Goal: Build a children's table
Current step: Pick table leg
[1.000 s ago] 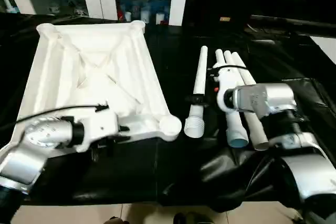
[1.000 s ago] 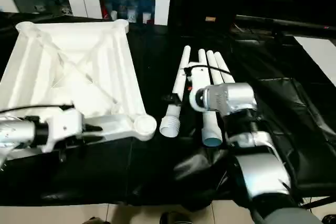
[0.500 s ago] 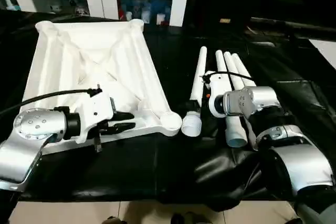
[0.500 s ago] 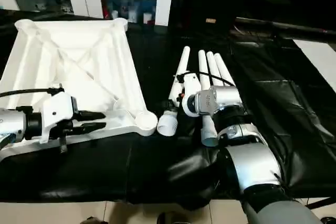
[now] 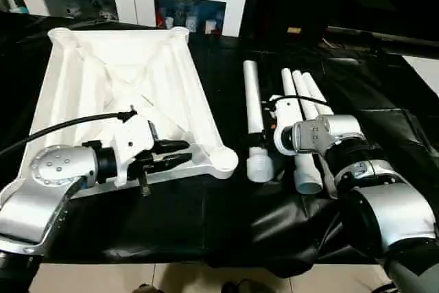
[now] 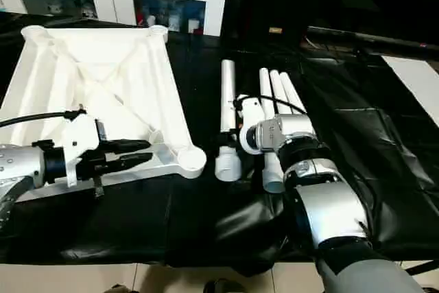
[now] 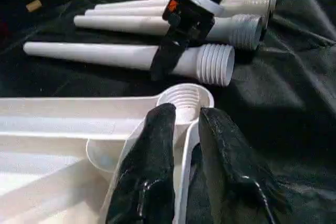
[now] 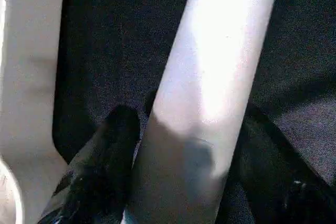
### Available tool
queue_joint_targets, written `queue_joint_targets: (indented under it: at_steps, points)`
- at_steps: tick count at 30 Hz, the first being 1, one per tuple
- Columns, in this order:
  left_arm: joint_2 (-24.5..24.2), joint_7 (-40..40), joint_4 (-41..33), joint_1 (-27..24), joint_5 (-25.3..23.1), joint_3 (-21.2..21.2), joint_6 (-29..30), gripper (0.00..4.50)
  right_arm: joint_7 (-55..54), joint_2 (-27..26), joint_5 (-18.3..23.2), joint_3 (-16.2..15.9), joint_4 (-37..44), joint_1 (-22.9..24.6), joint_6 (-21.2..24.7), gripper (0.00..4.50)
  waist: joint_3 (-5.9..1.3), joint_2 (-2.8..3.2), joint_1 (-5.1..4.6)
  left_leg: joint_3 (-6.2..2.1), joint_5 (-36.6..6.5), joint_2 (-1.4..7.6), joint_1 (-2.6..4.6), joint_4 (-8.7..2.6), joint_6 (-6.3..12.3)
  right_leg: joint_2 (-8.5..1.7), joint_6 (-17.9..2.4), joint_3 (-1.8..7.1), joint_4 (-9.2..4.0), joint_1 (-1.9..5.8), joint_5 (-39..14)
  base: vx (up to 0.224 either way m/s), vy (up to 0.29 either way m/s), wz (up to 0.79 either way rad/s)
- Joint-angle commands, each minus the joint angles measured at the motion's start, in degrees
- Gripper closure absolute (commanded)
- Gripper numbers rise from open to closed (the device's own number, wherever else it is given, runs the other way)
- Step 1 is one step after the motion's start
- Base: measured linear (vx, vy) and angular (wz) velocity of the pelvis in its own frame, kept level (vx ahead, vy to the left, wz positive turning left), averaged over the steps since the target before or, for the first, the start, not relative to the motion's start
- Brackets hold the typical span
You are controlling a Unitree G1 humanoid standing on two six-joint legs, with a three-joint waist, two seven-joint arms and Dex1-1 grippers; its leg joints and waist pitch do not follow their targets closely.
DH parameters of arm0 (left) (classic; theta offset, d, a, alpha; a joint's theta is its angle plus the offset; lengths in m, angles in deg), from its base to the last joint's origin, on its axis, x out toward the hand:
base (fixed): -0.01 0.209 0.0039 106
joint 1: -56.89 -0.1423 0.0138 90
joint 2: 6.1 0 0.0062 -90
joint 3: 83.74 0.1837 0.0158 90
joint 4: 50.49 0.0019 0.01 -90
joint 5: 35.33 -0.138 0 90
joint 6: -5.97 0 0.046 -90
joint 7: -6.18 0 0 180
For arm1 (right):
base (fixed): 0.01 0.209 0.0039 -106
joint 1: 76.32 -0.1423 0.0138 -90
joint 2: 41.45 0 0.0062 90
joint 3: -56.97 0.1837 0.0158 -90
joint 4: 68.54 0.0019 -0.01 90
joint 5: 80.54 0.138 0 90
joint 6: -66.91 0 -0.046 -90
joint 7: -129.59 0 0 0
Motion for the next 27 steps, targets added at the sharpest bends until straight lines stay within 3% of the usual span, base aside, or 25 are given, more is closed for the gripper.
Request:
queue_joint_targets:
  at_steps: [1, 6, 9, 11, 13, 14, 15, 19, 20, 21, 22, 23, 24, 25, 27]
  points:
    - [-0.61, -0.12, -0.45, 1.06, -1.11, 1.39, 2.08, 3.18, -1.11, 0.11, -0.81, 0.28, -4.25, 1.60, 1.28, 2.02, -3.16, 1.86, 0.00, -0.60, -9.72, 2.78, 0.49, -4.61, -2.14, -3.68, -12.58, 2.47, -3.77, 2.83, -12.42, 0.000, 0.000, 0.00]
    - [1.76, -4.89, 2.96, 3.93, -4.26, 1.68, -1.30, 2.75, -1.59, 0.94, 0.95, 3.06, -4.18, -0.12, -0.25, 2.38, -3.36, 2.19, 0.11, -0.70, -9.47, 2.74, 0.44, -4.58, -2.18, -3.70, -12.90, 2.41, -3.67, 3.07, -11.25, 0.000, 0.000, 0.00]
    - [3.64, -6.87, 3.66, 5.00, -3.47, 0.98, -0.09, 2.46, -0.81, 1.30, 1.92, 4.22, -2.72, -0.87, 0.09, 2.62, -3.58, 2.08, 0.20, -0.64, -8.01, 2.71, 0.30, -4.44, -1.77, -3.69, -13.69, 2.37, -3.42, 3.33, -8.53, 0.000, 0.000, 0.00]
    - [5.86, -9.09, 4.22, 6.20, -3.29, 0.37, -0.42, 2.38, 0.86, 1.99, 3.01, 5.17, 0.03, -1.02, 0.22, 2.64, -3.95, 2.41, 0.38, -0.54, -5.66, 2.71, 0.31, -4.17, -0.92, -3.75, -14.94, 2.40, -3.07, 3.55, -4.93, 0.000, 0.000, 0.00]
    - [6.99, -9.99, 4.40, 6.80, -2.66, 0.02, 0.30, 2.15, 1.48, 2.42, 3.93, 5.95, 2.07, -0.76, 0.39, 2.65, -4.04, 2.09, 0.40, -0.45, -3.58, 2.70, 0.09, -4.06, 0.23, -3.68, -15.94, 2.35, -2.81, 3.84, -1.53, 0.000, 0.000, 0.00]
    - [8.64, -10.96, 4.62, 7.84, -1.13, -0.57, 2.29, 2.15, 2.60, 2.84, 5.76, 7.79, 5.94, 0.14, -0.53, 2.65, -4.14, 2.35, 0.56, -0.38, -2.33, 2.65, 0.10, -3.97, 0.90, -3.76, -16.45, 2.39, -2.64, 4.00, 0.44, 0.000, 0.000, 0.00]
    - [9.86, -12.20, 5.00, 8.43, -0.87, -1.10, 1.82, 2.02, 3.48, 2.97, 6.49, 8.26, 8.75, 1.11, -1.42, 2.66, -4.29, 2.17, 0.66, -0.28, -1.21, 2.67, 0.11, -3.77, 1.77, -3.75, -17.13, 2.42, -2.47, 4.08, 2.53, 0.000, 0.000, 0.00]
    - [12.45, -16.76, 6.97, 10.50, -2.55, -1.85, 0.56, 1.80, 8.06, 2.85, 9.34, 9.00, 17.82, 4.77, -3.29, 2.66, -4.24, 2.40, 0.85, -0.29, -1.03, 2.69, 0.04, -3.78, 3.42, -3.65, -17.34, 2.29, -2.63, 4.29, 3.33, 0.000, 0.000, 0.00]
    - [15.03, -21.00, 9.29, 13.86, -2.46, -2.82, 4.43, 1.58, 11.98, 3.73, 10.58, 7.76, 25.77, 8.77, -4.30, 2.66, -4.19, 2.39, 0.99, -0.28, -1.85, 2.81, 0.21, -3.86, 3.58, -3.66, -17.05, 2.20, -2.85, 4.24, 2.10, 0.000, 0.000, 0.00]
    - [15.17, -21.31, 9.37, 14.10, -2.49, -2.86, 4.86, 1.51, 12.26, 3.80, 10.65, 7.68, 26.23, 9.02, -4.42, 2.66, -4.12, 2.32, 1.18, -0.14, -2.19, 2.83, 0.38, -3.78, 3.39, -3.59, -16.54, 2.26, -3.05, 4.15, 1.87, 0.000, 0.000, 0.00]
    - [16.89, -24.87, 10.16, 17.07, -2.74, -3.28, 10.39, 1.47, 15.54, 4.68, 11.50, 6.77, 31.46, 11.96, -5.86, 2.66, -4.25, 2.34, 1.42, -0.19, -2.16, 2.83, 0.52, -3.84, 3.06, -3.56, -16.51, 2.16, -2.96, 4.24, 1.46, 0.000, 0.000, 0.00]
    - [18.85, -25.02, 10.26, 19.00, 0.48, -4.41, 12.91, 1.40, 18.22, 5.31, 12.92, 6.81, 34.98, 13.98, -6.22, 2.66, -4.20, 2.35, 1.85, -0.33, -2.57, 2.96, 0.62, -3.78, 2.84, -3.85, -16.46, 2.16, -3.03, 4.11, 0.20, 0.000, 0.000, 0.00]
    - [20.50, -24.42, 10.07, 20.49, 3.59, -5.17, 14.58, 1.40, 20.72, 5.81, 14.67, 7.18, 38.41, 15.88, -6.23, 2.66, -4.29, 2.21, 2.41, -0.30, -2.57, 2.84, 0.54, -3.66, 2.62, -4.06, -16.60, 2.22, -3.16, 4.45, -0.38, 0.000, 0.000, 0.00]
    - [20.50, -24.42, 10.07, 20.49, 3.59, -5.17, 14.58, 1.29, 20.72, 5.81, 14.67, 7.18, 38.41, 15.88, -6.23, 2.66, -4.29, 2.21, 2.41, -0.30, -2.57, 2.84, 0.54, -3.66, 2.62, -4.06, -16.60, 2.22, -3.16, 4.45, -0.38, 0.000, 0.000, 0.00]
    - [22.40, -23.81, 9.23, 22.56, 8.24, -5.99, 19.49, 1.10, 22.40, 6.05, 17.98, 8.94, 43.99, 18.27, -4.43, 2.66, -4.18, 2.05, 2.64, -0.35, -2.80, 2.76, 0.36, -3.75, 2.69, -3.91, -16.75, 2.07, -3.26, 4.28, -1.64, 0.000, 0.000, 0.00]
